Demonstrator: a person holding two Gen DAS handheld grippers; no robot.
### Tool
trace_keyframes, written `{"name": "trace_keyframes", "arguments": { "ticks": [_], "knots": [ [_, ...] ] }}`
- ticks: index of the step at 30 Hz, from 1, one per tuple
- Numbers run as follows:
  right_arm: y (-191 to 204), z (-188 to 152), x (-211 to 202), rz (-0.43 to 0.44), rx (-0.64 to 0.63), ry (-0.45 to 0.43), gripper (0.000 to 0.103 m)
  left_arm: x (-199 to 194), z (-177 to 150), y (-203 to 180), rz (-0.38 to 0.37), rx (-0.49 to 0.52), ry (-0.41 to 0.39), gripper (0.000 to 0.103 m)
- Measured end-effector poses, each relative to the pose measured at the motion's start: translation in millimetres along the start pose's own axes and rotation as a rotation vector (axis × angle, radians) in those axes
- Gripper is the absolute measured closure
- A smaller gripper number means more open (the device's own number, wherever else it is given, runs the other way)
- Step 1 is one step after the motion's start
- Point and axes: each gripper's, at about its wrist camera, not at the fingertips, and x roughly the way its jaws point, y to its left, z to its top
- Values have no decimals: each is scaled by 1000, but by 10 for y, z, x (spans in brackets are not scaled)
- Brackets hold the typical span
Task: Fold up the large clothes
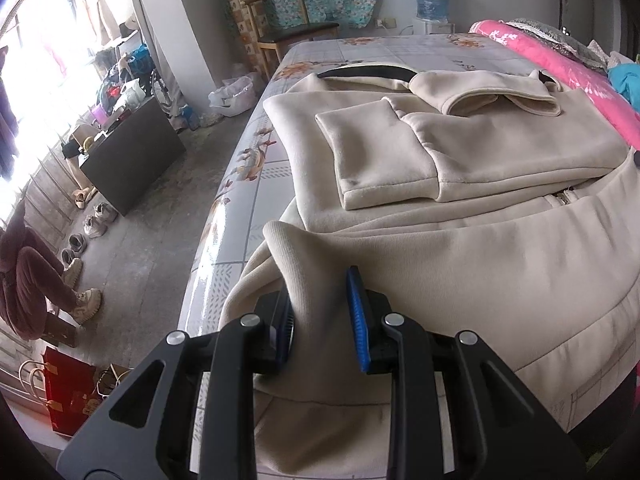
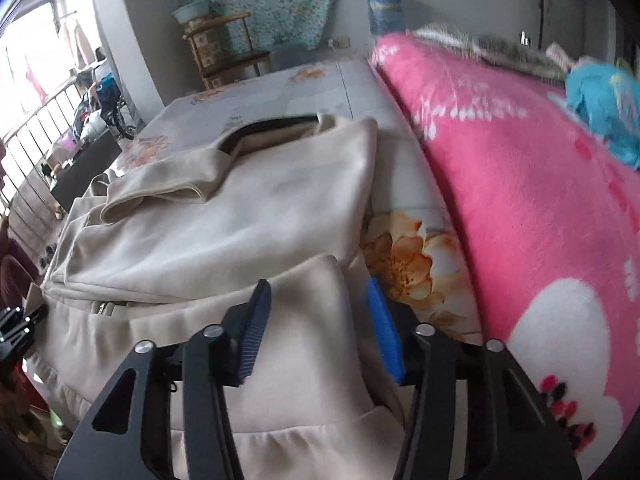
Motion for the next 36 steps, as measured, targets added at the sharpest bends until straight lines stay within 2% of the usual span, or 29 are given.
{"name": "trace_keyframes", "arguments": {
  "ticks": [2,9,16,27,36],
  "knots": [
    [-16,-50,-23,23,7,6,65,-4,0,-12,6,5,1,78],
    [-2,-161,-173,56,-14,20,71,-1,13,-18,12,3,10,78],
    [72,-91,7,-21,-73,45,74,0,18,-25,21,-5,18,78],
    [230,-121,2,-121,-172,37,75,1,26,-30,23,-5,21,78],
    [271,-120,16,-155,-201,37,75,1,26,-30,24,-5,22,78]
  ]
}}
